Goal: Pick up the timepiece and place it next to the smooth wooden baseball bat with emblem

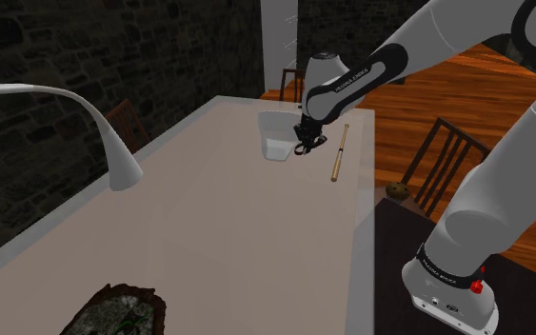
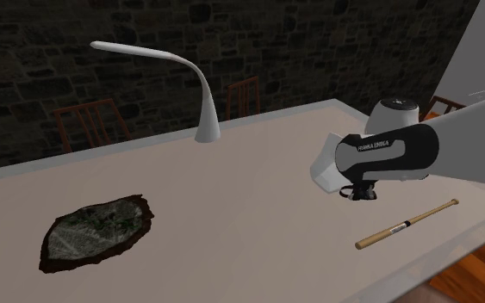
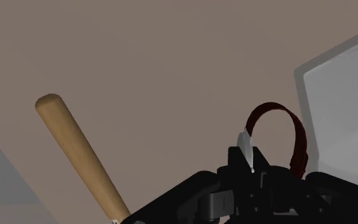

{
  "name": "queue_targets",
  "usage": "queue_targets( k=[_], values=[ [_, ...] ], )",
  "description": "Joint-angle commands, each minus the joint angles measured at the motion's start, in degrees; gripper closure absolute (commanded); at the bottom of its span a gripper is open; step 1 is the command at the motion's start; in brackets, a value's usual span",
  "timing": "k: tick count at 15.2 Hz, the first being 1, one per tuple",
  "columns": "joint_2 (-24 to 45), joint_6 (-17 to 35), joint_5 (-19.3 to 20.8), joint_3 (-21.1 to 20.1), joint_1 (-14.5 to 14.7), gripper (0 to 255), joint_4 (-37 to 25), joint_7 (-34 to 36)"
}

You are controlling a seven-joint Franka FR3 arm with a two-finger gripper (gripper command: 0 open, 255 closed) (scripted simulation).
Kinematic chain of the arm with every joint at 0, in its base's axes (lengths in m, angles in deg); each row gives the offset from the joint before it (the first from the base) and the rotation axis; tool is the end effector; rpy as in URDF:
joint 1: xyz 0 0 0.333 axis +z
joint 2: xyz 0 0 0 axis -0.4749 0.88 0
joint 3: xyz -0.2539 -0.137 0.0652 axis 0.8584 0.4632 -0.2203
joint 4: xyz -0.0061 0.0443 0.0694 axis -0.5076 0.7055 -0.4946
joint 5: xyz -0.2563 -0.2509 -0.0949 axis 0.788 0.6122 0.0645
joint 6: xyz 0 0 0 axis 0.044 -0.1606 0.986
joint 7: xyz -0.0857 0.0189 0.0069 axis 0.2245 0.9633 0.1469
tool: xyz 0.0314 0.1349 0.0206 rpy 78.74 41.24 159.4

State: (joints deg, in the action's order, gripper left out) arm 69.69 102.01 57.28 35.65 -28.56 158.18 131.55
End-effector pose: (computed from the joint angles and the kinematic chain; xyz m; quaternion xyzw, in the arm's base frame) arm 0.4755 -0.0464 0.3345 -0.7264 0.6817 -0.0818 0.0303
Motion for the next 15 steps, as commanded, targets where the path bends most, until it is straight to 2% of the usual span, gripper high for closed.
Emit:
queue_targets(
  k=[1,4,11,12,15],
  values=[
    [0.9,1.6,0.1,0.0,0.0,255,0.7,0.2],
    [2.4,3.8,0.2,0.0,0.0,255,1.5,0.3],
    [2.4,3.8,0.1,0.0,0.0,255,1.5,0.3],
    [2.3,3.8,0.2,0.0,0.0,0,1.5,0.4],
    [2.3,3.8,0.2,0.0,0.0,0,1.5,0.3]
  ],
)
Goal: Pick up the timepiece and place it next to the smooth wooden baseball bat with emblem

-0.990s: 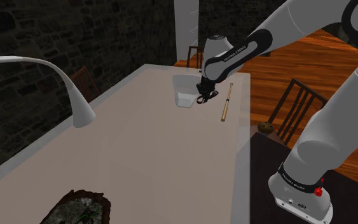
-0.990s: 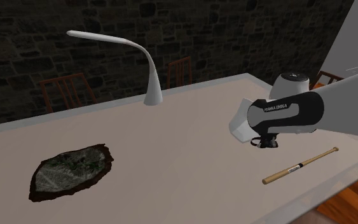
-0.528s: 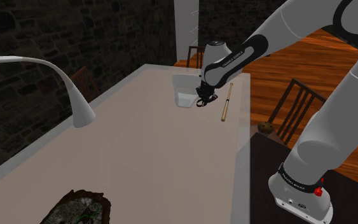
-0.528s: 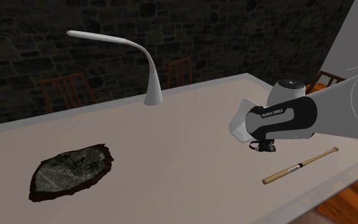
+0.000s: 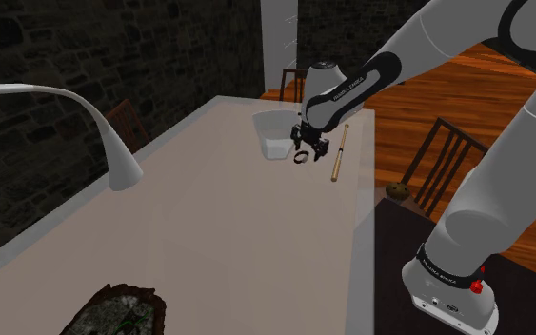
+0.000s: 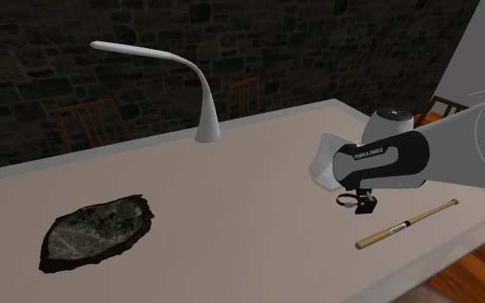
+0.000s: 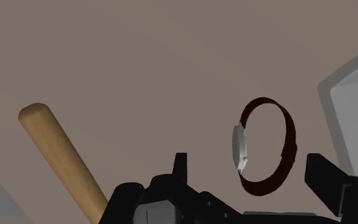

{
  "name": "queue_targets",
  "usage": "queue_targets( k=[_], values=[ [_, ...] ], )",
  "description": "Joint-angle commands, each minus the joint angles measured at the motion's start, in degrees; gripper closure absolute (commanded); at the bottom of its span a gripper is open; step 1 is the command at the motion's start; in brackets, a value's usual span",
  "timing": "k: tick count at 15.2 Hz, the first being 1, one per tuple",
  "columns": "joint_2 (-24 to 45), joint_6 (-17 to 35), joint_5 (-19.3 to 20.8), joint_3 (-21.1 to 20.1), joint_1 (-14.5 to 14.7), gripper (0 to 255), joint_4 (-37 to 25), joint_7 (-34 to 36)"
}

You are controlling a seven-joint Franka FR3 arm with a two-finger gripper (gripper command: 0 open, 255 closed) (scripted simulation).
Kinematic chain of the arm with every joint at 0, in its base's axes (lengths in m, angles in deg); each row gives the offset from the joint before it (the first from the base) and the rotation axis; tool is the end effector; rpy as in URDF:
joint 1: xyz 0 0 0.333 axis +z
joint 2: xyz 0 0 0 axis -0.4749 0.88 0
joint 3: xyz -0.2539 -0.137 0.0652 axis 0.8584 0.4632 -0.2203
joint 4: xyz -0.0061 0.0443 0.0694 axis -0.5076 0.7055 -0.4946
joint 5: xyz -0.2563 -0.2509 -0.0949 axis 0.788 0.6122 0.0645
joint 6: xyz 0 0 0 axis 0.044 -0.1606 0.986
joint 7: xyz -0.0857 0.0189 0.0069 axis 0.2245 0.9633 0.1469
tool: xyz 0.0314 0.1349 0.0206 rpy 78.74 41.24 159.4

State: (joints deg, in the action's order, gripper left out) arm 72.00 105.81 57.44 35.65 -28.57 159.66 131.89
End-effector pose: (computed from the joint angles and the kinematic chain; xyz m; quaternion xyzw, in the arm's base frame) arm 0.4753 -0.0454 0.3115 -0.7265 0.6815 -0.0819 0.0305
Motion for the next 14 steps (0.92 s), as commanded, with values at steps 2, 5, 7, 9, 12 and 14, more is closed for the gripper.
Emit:
queue_targets(
  k=[2,5,7,9,12,14],
  values=[
    [0.1,0.1,0.0,0.0,0.0,0,0.0,0.0],
    [-4.8,-6.0,-0.1,-0.3,0.2,0,-1.2,0.0],
    [-6.0,-7.6,-0.1,-0.3,0.2,0,-1.6,0.0],
    [-6.0,-7.6,-0.1,-0.3,0.2,0,-1.6,0.0],
    [-6.0,-7.6,-0.1,-0.3,0.2,0,-1.6,0.0],
    [-6.0,-7.6,-0.1,-0.3,0.2,0,-1.6,0.0]
  ],
)
